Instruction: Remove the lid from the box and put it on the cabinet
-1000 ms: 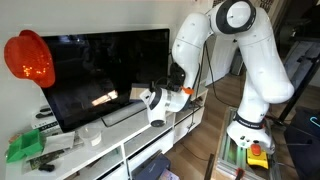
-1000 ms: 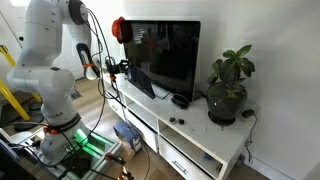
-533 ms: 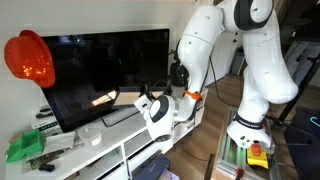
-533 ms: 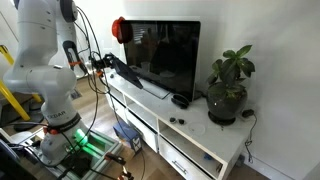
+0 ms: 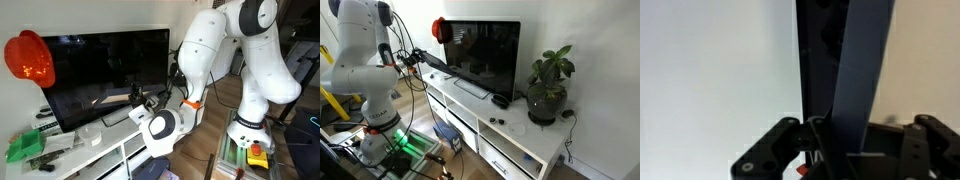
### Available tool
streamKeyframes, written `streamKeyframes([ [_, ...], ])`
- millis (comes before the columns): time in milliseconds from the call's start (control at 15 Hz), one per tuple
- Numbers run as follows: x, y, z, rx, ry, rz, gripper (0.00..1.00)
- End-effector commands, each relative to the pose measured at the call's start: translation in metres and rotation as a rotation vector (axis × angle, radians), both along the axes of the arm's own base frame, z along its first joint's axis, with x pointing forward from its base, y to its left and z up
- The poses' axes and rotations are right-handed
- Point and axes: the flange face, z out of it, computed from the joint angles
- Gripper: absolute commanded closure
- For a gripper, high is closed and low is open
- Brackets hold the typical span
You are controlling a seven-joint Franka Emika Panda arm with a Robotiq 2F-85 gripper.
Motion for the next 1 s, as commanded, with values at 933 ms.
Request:
streamKeyframes([
  [933, 0.013, 0.123, -0.038, -0.411, -0.215, 0.221, 1.0],
])
